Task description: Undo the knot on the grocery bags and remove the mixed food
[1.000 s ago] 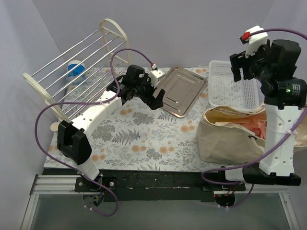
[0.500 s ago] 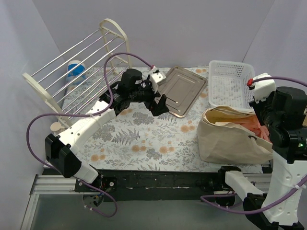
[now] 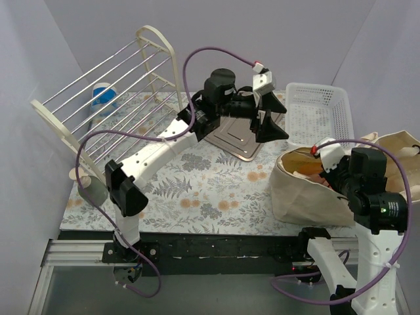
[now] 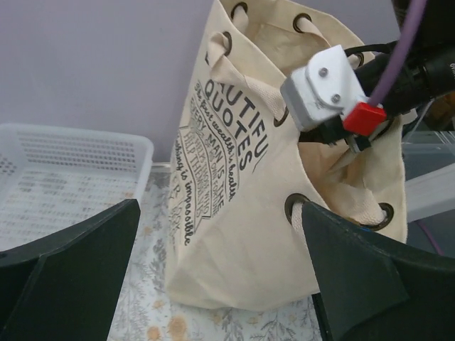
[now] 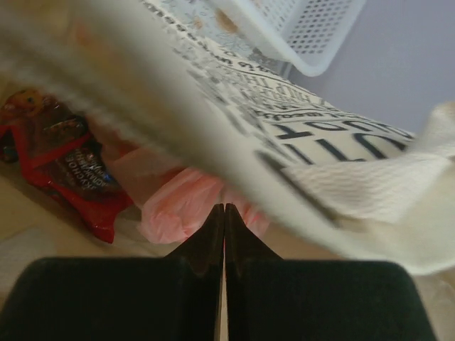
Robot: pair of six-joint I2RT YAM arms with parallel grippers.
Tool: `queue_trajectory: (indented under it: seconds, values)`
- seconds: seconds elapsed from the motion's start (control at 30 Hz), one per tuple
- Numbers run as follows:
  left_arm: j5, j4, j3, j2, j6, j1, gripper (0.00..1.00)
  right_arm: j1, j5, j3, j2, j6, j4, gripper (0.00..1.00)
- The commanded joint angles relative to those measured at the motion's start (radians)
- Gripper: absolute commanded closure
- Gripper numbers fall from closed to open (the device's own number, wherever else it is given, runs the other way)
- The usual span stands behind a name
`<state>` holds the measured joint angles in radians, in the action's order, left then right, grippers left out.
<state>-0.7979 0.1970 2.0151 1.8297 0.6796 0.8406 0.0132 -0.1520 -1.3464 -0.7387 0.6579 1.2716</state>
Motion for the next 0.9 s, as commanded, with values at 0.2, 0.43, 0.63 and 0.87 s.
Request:
queue_trajectory:
  seconds: [0.2,0.43,0.63,0.87]
  values:
    - [-0.235,0.094,0.071,0.144,0.015,0.098,0.02,-0.002,0.233,0.242,0.258,0.221,0.040,0.99]
    - [0.056,0.087,0.076,0.099,-0.058,0.127,0.02,-0.002,0.247,0.348,0.401,0.426,0.041,0.99]
    - [0.320,-0.007,-0.089,-0.052,-0.229,0.124,0.02,-0.002,0.319,0.389,0.536,0.584,0.043,0.99]
    - [0.719,-0.166,-0.297,-0.201,-0.265,0.115,0.02,-0.002,0.402,0.382,0.638,0.778,-0.067,0.99]
